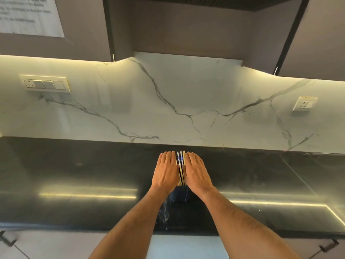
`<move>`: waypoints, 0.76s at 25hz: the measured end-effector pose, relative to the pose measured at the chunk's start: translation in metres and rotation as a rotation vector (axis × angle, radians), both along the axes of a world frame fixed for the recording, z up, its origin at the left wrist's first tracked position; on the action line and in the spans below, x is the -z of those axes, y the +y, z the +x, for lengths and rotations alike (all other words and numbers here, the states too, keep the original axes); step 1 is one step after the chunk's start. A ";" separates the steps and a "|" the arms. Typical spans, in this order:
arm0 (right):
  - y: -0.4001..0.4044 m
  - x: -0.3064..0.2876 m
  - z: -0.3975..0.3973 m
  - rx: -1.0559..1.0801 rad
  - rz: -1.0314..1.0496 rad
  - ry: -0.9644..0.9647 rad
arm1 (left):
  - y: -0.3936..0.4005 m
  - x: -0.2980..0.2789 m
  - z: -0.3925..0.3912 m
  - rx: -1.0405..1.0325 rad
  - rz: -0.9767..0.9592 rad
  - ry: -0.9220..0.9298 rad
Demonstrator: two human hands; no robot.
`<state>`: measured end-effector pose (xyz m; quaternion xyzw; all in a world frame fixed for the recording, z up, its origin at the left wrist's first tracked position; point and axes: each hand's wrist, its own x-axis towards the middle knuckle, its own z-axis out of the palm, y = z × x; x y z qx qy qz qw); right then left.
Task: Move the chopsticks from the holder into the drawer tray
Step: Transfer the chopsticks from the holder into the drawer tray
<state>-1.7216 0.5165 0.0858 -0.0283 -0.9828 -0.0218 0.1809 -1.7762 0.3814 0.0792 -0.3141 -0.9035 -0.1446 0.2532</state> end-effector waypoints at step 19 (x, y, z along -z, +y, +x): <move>-0.001 0.062 -0.086 -0.105 -0.209 -0.037 | 0.027 0.060 -0.073 0.021 0.183 -0.262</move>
